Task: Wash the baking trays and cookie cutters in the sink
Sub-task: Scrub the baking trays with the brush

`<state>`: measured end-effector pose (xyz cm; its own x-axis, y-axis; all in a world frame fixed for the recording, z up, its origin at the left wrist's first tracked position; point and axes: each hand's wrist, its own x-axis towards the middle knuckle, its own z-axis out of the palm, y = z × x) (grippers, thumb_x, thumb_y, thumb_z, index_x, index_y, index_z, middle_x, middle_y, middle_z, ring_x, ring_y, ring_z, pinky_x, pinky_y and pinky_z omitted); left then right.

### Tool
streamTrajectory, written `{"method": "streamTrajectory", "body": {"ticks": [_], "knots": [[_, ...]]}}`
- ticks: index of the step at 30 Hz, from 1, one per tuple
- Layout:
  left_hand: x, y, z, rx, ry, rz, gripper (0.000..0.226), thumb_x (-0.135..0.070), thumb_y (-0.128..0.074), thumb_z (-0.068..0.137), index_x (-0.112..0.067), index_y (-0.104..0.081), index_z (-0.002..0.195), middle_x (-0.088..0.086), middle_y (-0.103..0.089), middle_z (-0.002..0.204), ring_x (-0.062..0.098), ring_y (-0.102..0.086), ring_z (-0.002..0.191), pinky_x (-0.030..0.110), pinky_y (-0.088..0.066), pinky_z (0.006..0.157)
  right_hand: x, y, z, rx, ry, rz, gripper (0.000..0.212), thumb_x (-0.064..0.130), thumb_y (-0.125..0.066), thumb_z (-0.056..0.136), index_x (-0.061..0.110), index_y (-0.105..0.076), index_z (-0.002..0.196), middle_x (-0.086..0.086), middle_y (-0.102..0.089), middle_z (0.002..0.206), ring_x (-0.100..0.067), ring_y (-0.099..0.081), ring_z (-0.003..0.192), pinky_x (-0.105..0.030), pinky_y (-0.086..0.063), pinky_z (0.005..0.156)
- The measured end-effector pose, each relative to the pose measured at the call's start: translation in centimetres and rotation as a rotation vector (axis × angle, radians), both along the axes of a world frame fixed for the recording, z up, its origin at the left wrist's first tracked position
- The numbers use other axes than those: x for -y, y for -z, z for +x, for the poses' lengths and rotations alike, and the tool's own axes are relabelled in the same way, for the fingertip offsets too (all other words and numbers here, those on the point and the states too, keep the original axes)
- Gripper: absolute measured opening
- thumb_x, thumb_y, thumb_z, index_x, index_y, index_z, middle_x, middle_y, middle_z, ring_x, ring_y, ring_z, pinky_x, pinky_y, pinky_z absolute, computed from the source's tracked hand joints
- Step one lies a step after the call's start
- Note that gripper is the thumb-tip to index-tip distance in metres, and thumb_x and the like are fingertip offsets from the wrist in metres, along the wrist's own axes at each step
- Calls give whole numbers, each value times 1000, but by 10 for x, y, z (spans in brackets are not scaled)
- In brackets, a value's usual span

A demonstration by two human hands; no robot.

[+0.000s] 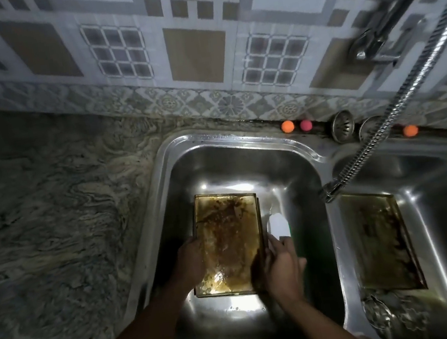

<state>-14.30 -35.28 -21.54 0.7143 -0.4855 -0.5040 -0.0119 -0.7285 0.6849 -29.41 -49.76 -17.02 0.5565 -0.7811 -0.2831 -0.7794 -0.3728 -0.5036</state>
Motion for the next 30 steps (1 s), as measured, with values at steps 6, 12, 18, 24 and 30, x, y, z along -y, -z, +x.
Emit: {"method": "streamTrajectory", "body": {"ticks": [6, 12, 18, 24, 30], "knots": [[-7, 2, -4, 103, 184, -52, 48, 1, -56, 94, -22, -50, 135, -2, -55, 135, 8, -53, 125, 14, -40, 101, 4, -28, -18, 148, -22, 18, 50, 8, -42, 96, 36, -50, 137, 8, -42, 133, -20, -43, 101, -28, -38, 85], [15, -34, -38, 308, 155, 117, 61, -33, -66, 88, -25, -45, 144, 4, -31, 153, 28, -37, 139, 37, -38, 111, 15, -54, -31, 428, 45, -25, 34, 12, -48, 96, 24, -61, 126, 4, -53, 122, -14, -55, 106, -28, -46, 97], [84, -88, -92, 424, 182, -122, 40, -26, -66, 88, -15, -61, 127, 7, -58, 124, 25, -55, 117, 31, -42, 99, 63, -107, -68, 681, 196, -92, 34, 2, -52, 91, 15, -62, 120, -3, -55, 118, -11, -53, 108, -1, -32, 89], [174, -129, -153, 511, 270, -239, 33, -29, -64, 89, -19, -64, 120, 3, -62, 115, 22, -58, 107, 32, -46, 90, 151, -135, -144, 718, 311, -138, 43, 4, -52, 88, 14, -56, 130, -4, -54, 133, -16, -50, 123, -17, -33, 101], [255, -112, -211, 436, 309, -97, 32, -34, -62, 87, -21, -65, 116, 5, -67, 114, 26, -64, 103, 37, -54, 86, 263, -143, -274, 624, 374, -249, 45, 10, -55, 88, 18, -55, 132, -4, -53, 137, -18, -48, 125, -30, -38, 105]]}}
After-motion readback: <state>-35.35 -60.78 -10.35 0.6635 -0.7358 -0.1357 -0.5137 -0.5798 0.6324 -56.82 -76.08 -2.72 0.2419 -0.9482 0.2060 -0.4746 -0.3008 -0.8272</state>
